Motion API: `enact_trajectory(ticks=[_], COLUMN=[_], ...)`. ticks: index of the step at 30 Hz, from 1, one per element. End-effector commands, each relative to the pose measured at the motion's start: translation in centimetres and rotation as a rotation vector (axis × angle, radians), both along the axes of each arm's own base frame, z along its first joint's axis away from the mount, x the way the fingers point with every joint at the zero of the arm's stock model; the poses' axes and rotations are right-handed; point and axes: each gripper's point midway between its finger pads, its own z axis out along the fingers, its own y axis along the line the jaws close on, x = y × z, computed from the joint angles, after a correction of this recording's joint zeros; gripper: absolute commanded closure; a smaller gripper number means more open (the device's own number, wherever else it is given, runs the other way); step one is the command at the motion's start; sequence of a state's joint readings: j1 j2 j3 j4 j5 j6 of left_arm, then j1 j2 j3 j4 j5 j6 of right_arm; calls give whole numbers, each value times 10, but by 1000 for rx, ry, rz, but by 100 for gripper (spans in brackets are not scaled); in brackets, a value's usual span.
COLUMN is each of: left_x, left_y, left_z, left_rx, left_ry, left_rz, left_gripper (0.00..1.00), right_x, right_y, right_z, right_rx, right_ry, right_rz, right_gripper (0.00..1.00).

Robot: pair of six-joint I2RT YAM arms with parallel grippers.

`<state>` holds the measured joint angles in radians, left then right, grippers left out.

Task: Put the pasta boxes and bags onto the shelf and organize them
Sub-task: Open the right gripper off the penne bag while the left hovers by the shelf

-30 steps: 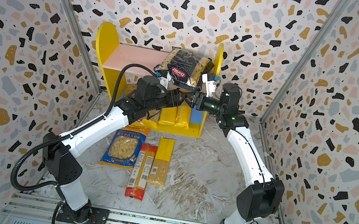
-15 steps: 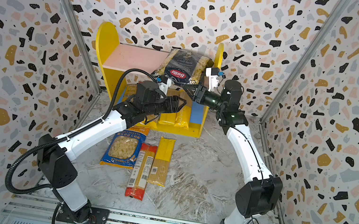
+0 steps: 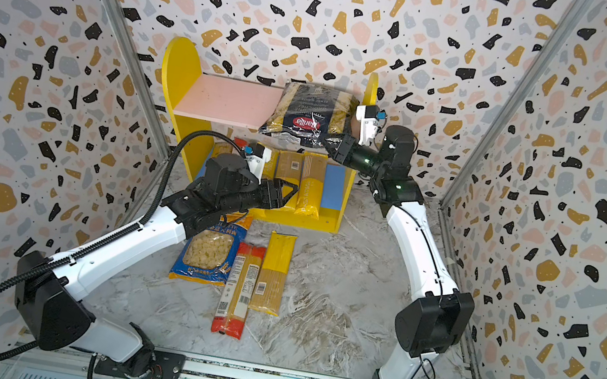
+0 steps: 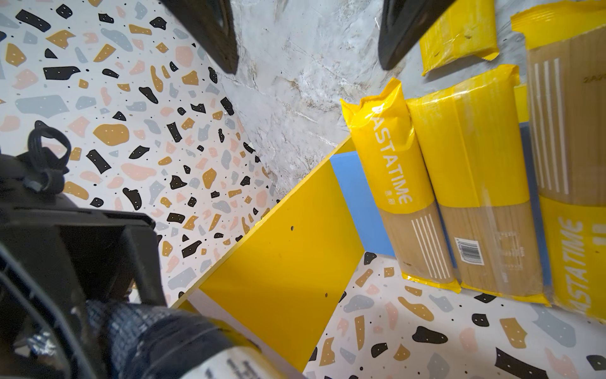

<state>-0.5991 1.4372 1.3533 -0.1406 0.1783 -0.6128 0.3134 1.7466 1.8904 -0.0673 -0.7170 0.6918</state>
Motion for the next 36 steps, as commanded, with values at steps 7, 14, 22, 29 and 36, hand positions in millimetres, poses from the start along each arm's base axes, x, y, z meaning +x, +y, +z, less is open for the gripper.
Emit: enact_trajectory(ticks=[7, 14, 22, 29, 36], left_x=[-6, -8, -13, -22, -32], left_y=[18, 27, 34, 47, 67], left_z=[1, -10, -23, -36, -40], left_rx=[-2, 8, 20, 29, 56], left_ry=[-37, -18, 2, 23, 25], left_rz=[27, 37, 41, 62, 104], left_gripper=[32, 33, 33, 30, 10], right_x=[16, 18, -8, -26, -48], right_y=[-21, -19, -22, -26, -32], right_z=[47, 21, -1, -12, -12], right_rx=[9, 4, -2, -9, -17], right_ry=[-114, -56, -22, -14, -29], right_rz=[-67, -53, -42, -30, -30], right_gripper=[71, 64, 38, 20, 8])
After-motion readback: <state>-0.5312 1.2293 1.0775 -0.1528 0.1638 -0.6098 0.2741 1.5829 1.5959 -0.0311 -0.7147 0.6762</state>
